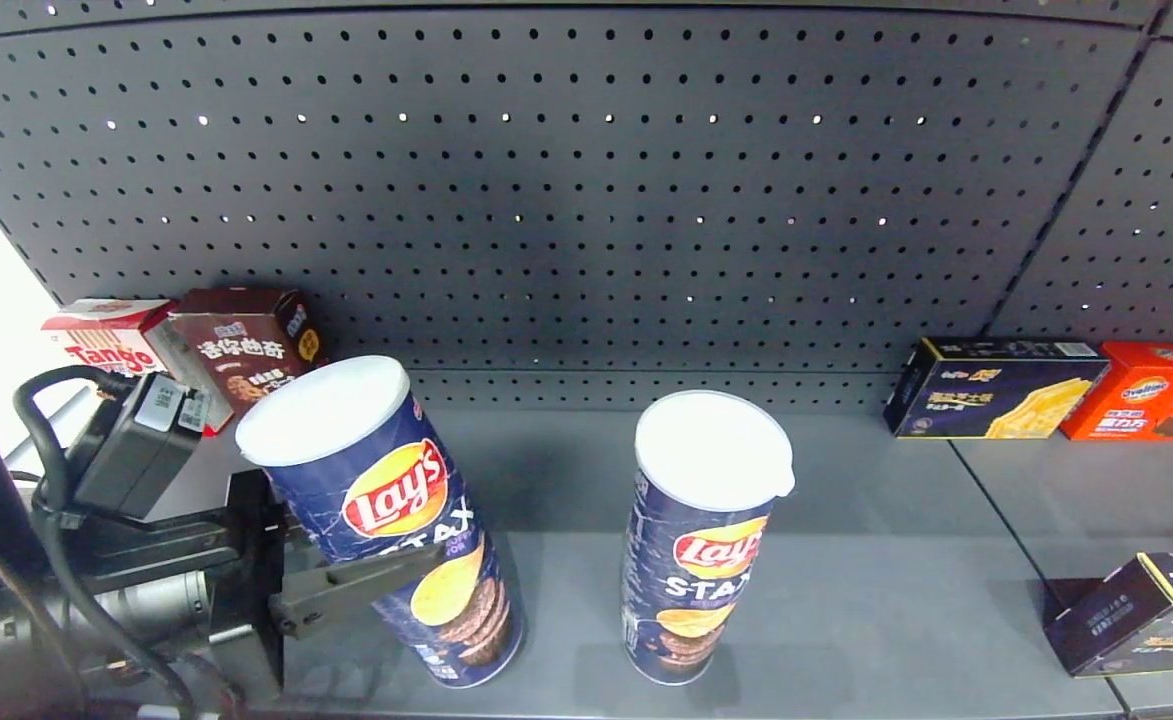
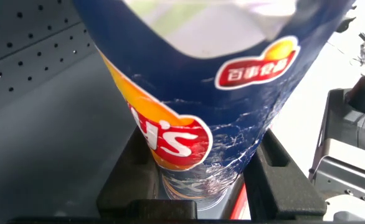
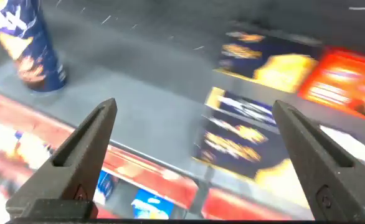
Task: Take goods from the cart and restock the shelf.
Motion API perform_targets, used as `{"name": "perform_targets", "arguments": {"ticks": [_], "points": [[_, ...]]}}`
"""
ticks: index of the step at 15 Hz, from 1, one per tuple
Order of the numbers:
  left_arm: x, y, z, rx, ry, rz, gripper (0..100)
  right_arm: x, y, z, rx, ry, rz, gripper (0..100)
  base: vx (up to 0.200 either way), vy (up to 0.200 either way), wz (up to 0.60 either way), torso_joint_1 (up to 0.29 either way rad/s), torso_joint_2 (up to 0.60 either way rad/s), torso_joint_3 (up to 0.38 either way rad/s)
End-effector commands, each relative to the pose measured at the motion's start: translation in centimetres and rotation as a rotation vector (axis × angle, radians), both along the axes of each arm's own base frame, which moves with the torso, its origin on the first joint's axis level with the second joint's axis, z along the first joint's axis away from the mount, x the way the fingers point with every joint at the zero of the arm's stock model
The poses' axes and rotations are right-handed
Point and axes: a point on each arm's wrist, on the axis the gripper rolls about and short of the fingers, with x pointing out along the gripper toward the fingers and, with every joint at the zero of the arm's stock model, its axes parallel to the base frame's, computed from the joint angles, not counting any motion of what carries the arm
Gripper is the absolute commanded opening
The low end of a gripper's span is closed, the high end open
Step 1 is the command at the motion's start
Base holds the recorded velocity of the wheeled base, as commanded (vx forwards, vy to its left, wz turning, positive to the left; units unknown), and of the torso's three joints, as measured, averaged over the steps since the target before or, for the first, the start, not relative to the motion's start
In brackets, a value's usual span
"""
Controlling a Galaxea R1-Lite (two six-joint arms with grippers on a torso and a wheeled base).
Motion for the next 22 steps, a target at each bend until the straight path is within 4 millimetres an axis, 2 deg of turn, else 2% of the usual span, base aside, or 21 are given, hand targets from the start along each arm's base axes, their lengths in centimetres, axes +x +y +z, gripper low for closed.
{"name": "perform_targets", "arguments": {"ticks": [1,3,5,7,10,12,16,17,18,22], "points": [[-0.2,0.0,0.4,-0.005,-0.018,0.001,0,-1.9,-0.4,-1.2,0.057,-0.075,-0.061,100,0.0,0.0,0.0,0.0,0.0,0.0],[-0.2,0.0,0.6,-0.009,-0.027,-0.001,0,-1.1,-0.3,-2.6,0.084,-0.067,-0.104,100,0.0,0.0,0.0,0.0,0.0,0.0],[-0.3,0.0,0.6,-0.008,-0.029,-0.003,0,0.4,-0.1,-6.2,0.123,-0.012,-0.121,100,0.0,0.0,0.0,0.0,0.0,0.0],[-0.5,0.0,0.7,-0.004,-0.043,-0.007,0,0.6,-0.1,-7.5,0.095,0.069,-0.163,100,0.0,0.0,0.0,0.0,0.0,0.0],[-0.8,-0.1,0.8,-0.007,-0.05,-0.02,0,0.6,0.1,-7.8,0.091,0.108,-0.073,100,0.0,0.0,0.0,0.0,0.0,0.0],[-1.1,-0.7,1.2,-0.013,-0.065,-0.051,0,0.6,0.1,-7.8,0.099,0.116,-0.081,100,0.0,0.0,0.0,0.0,0.0,0.0],[-1.2,-0.8,1.4,-0.015,-0.075,-0.057,0,0.6,-0.3,-7.9,0.098,0.11,-0.247,100,0.0,0.0,0.0,0.0,0.0,0.0],[-1.2,-0.8,1.4,-0.014,-0.077,-0.059,0,0.6,0.0,-7.9,0.078,0.114,-0.118,100,0.0,0.0,0.0,0.0,0.0,0.0],[-1.2,-0.8,1.4,-0.014,-0.077,-0.06,0,0.6,0.1,-7.9,0.074,0.115,-0.082,100,0.0,0.0,0.0,0.0,0.0,0.0],[-1.5,-1.1,0.9,-0.01,-0.062,-0.086,0,0.5,0.1,-8.7,0.103,0.208,-0.064,100,0.0,0.0,0.0,0.0,0.0,0.0]]}}
